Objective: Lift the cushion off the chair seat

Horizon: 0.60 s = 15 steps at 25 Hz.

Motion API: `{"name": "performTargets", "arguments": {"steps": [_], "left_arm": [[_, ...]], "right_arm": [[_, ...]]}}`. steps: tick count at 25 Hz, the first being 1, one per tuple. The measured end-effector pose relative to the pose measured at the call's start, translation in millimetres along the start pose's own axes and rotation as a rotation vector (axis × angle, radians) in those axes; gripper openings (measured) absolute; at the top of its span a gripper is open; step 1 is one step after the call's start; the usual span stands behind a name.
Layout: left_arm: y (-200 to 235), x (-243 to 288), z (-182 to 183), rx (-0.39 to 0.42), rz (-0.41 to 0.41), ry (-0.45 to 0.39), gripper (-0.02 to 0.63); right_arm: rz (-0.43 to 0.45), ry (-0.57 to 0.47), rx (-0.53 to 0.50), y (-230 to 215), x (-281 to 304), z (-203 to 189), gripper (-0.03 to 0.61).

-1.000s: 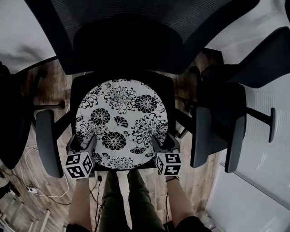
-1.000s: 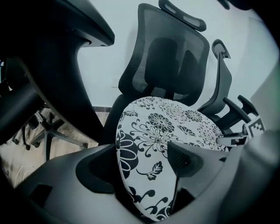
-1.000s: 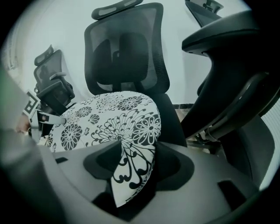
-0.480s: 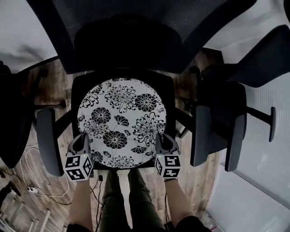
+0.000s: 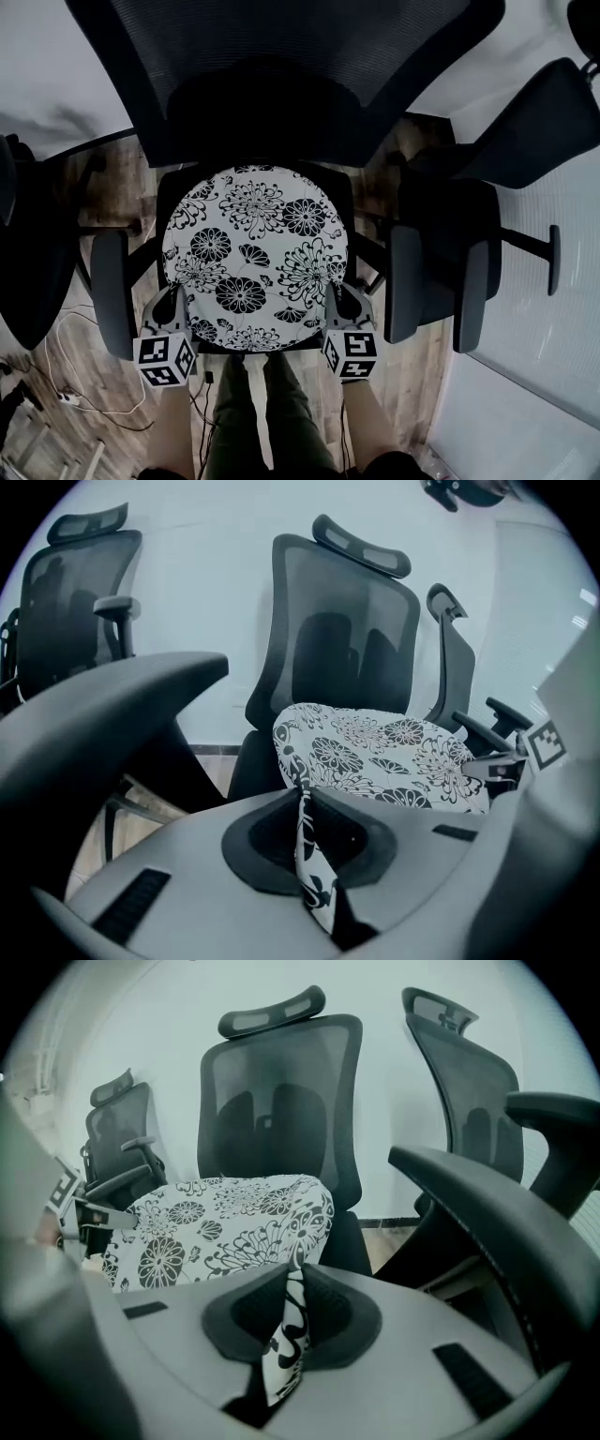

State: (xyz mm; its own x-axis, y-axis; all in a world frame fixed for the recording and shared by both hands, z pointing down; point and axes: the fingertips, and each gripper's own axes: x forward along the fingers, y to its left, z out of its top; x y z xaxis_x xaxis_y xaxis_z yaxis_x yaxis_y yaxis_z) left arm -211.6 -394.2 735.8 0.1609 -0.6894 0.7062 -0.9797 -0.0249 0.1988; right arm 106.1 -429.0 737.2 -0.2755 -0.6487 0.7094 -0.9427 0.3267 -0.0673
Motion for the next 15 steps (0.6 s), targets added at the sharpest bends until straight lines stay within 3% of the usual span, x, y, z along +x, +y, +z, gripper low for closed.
{"name": "performTargets", "arguments": {"steps": [7, 15], "left_arm": [[-2.7, -11.7, 21.8, 0.03, 0.006, -0.075, 0.021], [5.2, 22.7, -36.8, 0.094, 0.028, -0.121, 0.021]], "right_arm": [[-0.012, -0.074, 0.003, 0.6, -8.1, 16.7, 0.041], [0.001, -0.135, 0.06, -1.9, 37.0, -61.8, 0.041]]}}
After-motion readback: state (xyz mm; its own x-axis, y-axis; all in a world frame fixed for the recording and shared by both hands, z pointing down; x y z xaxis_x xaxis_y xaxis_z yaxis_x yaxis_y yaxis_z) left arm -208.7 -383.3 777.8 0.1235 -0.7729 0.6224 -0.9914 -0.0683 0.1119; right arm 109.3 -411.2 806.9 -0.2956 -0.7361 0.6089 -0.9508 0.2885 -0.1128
